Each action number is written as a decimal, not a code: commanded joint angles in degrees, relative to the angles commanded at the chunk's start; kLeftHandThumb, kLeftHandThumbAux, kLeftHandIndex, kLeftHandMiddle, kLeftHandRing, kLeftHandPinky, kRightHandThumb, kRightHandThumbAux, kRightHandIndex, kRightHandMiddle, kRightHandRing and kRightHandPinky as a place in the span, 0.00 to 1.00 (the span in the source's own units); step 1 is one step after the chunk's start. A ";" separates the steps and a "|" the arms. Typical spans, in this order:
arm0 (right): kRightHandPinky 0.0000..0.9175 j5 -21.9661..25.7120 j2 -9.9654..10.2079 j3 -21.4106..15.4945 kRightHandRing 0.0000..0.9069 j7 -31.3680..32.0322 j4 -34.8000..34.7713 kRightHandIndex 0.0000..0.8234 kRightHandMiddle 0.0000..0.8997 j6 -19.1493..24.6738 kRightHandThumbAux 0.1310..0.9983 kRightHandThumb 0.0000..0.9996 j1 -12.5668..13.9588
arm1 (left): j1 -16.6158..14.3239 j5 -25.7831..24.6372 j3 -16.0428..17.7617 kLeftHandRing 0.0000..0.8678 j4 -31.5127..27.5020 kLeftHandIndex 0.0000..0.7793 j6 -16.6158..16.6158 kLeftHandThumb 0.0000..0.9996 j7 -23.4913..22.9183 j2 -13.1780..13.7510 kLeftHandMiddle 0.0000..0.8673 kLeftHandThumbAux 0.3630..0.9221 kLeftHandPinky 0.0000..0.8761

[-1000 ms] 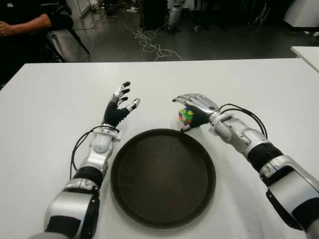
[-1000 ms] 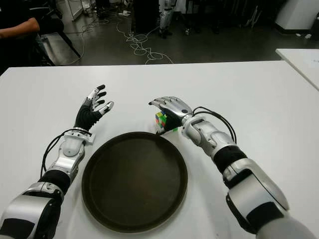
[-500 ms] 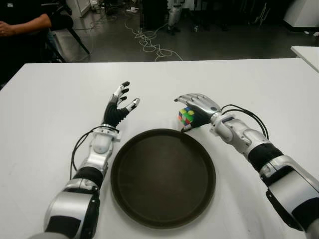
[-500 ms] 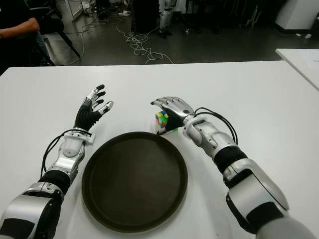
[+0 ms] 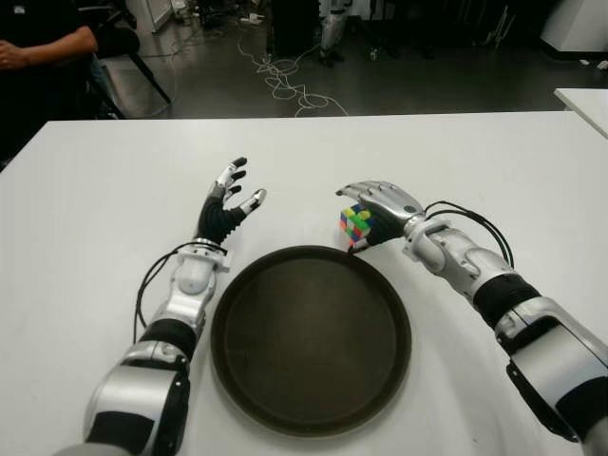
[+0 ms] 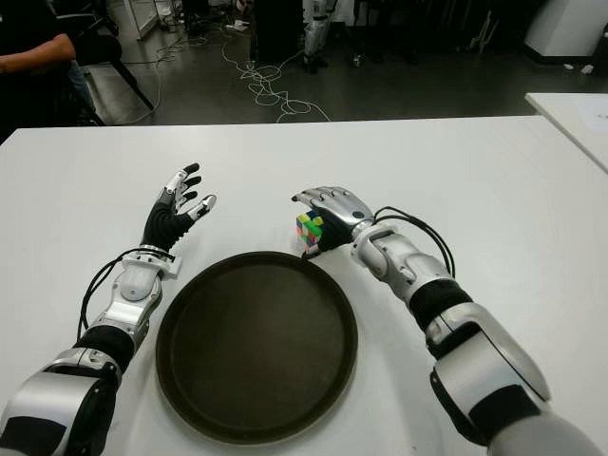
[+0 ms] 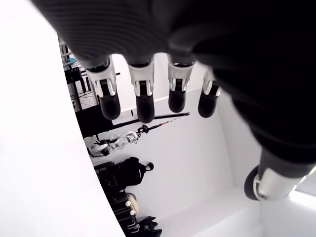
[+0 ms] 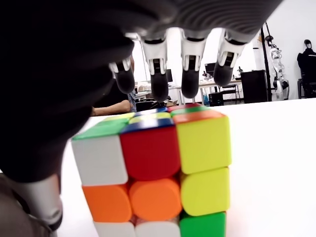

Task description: Pick up the Rubik's Cube and put it in the plate

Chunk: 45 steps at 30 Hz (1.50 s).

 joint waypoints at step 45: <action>0.13 0.01 0.30 -0.02 0.14 -2.42 3.22 0.16 0.14 -1.34 0.67 0.00 -1.10 | -0.01 2.33 -1.01 0.08 0.24 0.05 -0.13 0.02 3.17 0.43 0.08 0.37 0.12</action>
